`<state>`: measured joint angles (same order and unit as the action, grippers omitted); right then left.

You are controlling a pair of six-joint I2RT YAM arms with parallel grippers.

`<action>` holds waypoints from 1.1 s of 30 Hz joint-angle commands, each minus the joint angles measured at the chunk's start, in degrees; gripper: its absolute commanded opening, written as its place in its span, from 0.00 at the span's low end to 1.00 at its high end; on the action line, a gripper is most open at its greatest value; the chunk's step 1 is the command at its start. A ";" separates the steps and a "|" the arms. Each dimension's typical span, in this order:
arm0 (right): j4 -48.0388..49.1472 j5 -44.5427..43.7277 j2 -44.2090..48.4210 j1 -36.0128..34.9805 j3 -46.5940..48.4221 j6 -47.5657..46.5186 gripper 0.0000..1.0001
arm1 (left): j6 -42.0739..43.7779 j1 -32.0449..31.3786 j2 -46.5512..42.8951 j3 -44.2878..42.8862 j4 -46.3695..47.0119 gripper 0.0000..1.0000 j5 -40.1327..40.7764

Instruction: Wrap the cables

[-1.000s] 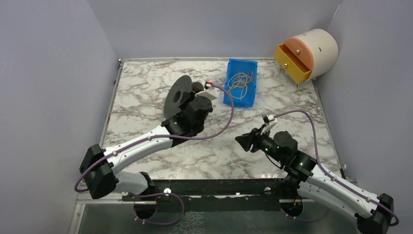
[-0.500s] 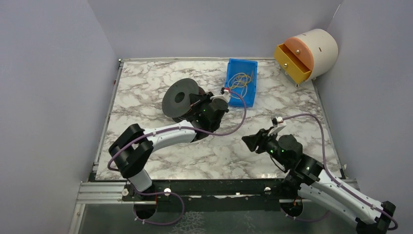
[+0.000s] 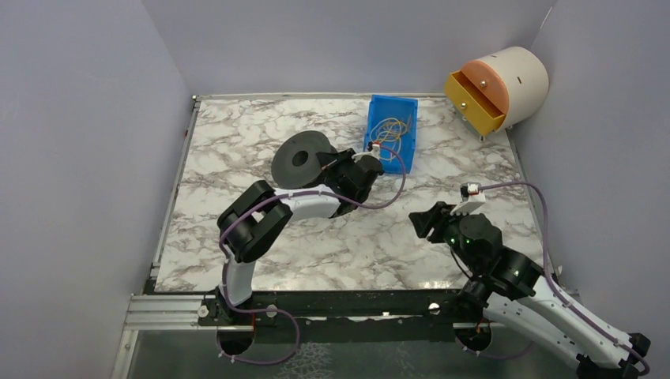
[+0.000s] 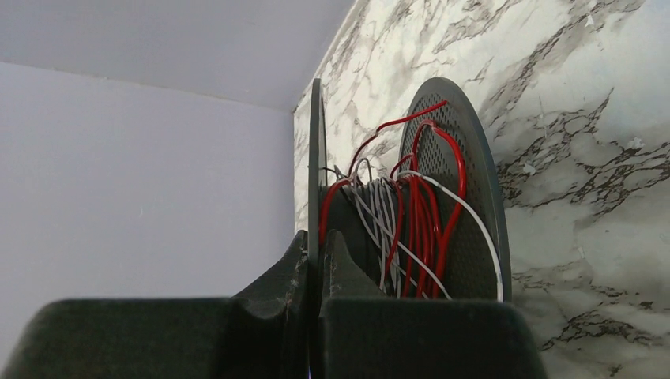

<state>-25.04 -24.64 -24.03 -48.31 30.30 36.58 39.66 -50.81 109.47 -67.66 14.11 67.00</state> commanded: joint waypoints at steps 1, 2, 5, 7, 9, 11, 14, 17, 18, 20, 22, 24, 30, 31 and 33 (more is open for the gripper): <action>-4.41 -3.26 -0.90 -0.29 0.80 1.72 0.54 | 0.96 0.83 2.78 -3.94 2.68 0.00 4.01; -4.18 -2.97 -0.71 -0.29 0.48 2.04 0.55 | 0.87 0.95 3.43 -4.30 2.69 0.00 4.01; -2.85 -1.63 -0.54 -0.29 -0.80 2.67 0.56 | 1.24 1.42 5.63 -5.56 2.72 0.00 4.23; -2.41 -0.78 -0.92 -0.29 -1.32 3.36 0.56 | 1.73 1.73 7.44 -6.53 2.75 0.00 4.27; -2.51 -0.28 -1.71 -0.29 -1.66 4.07 0.56 | 2.31 1.96 8.92 -7.29 2.70 0.01 4.26; -2.81 -0.10 -2.30 -0.24 -1.87 4.65 0.56 | 2.51 2.38 10.03 -7.96 2.77 0.05 4.12; -3.03 0.11 -2.72 -0.24 -2.00 5.17 0.57 | 2.49 2.95 11.33 -8.43 2.69 0.10 3.88; -3.02 0.34 -2.91 -0.29 -2.18 5.43 0.57 | 2.61 3.43 12.24 -8.69 2.68 0.17 3.60; -2.96 0.33 -3.00 -0.28 -2.26 5.43 0.57 | 2.62 3.63 12.44 -8.71 2.68 0.20 3.47; -2.79 0.23 -3.31 -0.29 -2.36 5.32 0.57 | 2.47 3.94 12.80 -8.66 2.61 0.25 3.30; -2.38 0.13 -3.74 -0.28 -2.36 5.27 0.57 | 2.00 4.08 13.08 -8.72 1.80 0.30 2.96; -1.90 0.12 -4.32 -0.29 -2.35 4.98 0.58 | 0.97 4.29 13.37 -8.85 0.76 0.36 2.64; -1.05 0.20 -5.62 -0.29 -2.11 4.52 0.58 | -9.53 4.57 12.98 -9.60 -9.67 0.50 -0.64; -0.86 0.23 -5.73 -0.29 -2.05 4.43 0.58 | -11.83 4.58 12.89 -10.32 -11.80 0.53 -1.44; -0.56 0.61 -6.05 -0.29 -1.81 4.21 0.58 | -15.77 4.58 12.81 -11.65 -15.34 0.56 -3.20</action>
<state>-27.05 -24.60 -29.69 -48.31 28.58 40.97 34.13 -46.39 122.58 -75.94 7.05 66.96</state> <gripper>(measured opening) 0.579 0.534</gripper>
